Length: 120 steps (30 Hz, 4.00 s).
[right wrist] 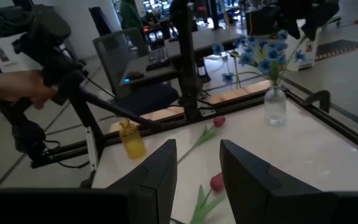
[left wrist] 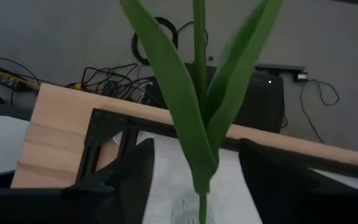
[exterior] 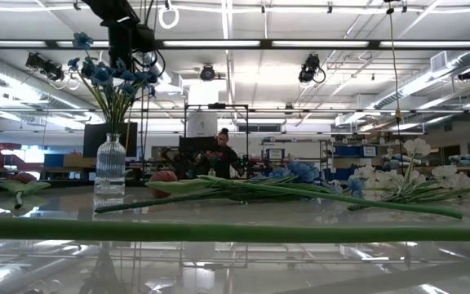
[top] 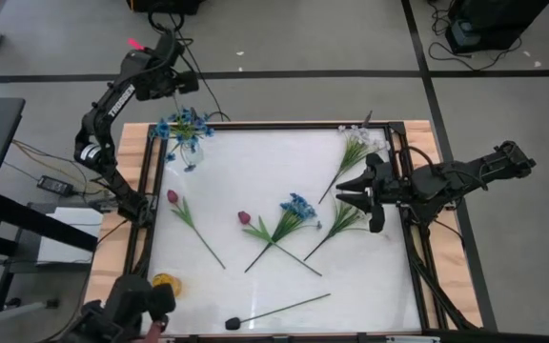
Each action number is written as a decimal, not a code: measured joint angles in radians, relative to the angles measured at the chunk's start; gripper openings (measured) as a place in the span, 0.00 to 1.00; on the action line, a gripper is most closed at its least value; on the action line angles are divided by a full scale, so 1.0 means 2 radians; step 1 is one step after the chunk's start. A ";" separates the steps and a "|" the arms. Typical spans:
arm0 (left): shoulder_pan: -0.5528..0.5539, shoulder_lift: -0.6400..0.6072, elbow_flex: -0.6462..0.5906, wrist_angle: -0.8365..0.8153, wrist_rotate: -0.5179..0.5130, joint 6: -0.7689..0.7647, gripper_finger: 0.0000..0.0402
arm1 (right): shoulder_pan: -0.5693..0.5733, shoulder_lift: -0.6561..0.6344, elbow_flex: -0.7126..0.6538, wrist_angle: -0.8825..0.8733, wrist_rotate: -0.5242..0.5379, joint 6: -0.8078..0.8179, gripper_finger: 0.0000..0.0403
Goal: Sort flowers into vase by color
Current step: Put the right black tulip into the transparent vase
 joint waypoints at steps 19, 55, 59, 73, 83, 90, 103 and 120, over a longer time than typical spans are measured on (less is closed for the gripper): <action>-0.016 -0.042 -0.001 0.023 0.011 0.049 0.04 | -0.024 0.000 0.000 -0.008 0.019 -0.028 0.33; -0.299 -0.142 0.000 0.159 -0.123 0.194 0.04 | -0.064 0.000 0.000 -0.009 -0.033 -0.077 0.33; -0.340 -0.139 0.000 0.157 -0.134 0.177 0.04 | -0.064 0.000 0.000 -0.009 -0.034 -0.087 0.33; -0.504 -0.048 -0.001 0.207 -0.142 0.160 0.05 | -0.064 0.000 0.000 -0.006 -0.053 -0.114 0.33; -0.549 -0.074 -0.136 0.290 -0.168 0.082 0.05 | -0.064 0.000 0.000 -0.006 -0.105 -0.099 0.33; -0.558 -0.172 -0.258 0.301 -0.180 0.053 0.05 | -0.064 0.000 0.000 -0.006 -0.124 -0.087 0.33; -0.499 -0.453 -0.483 0.438 -0.304 0.223 0.05 | -0.060 0.000 0.000 0.005 -0.131 -0.092 0.33; -0.416 -0.519 -0.486 0.498 -0.339 0.360 0.05 | -0.060 0.000 0.000 0.017 -0.130 -0.105 0.33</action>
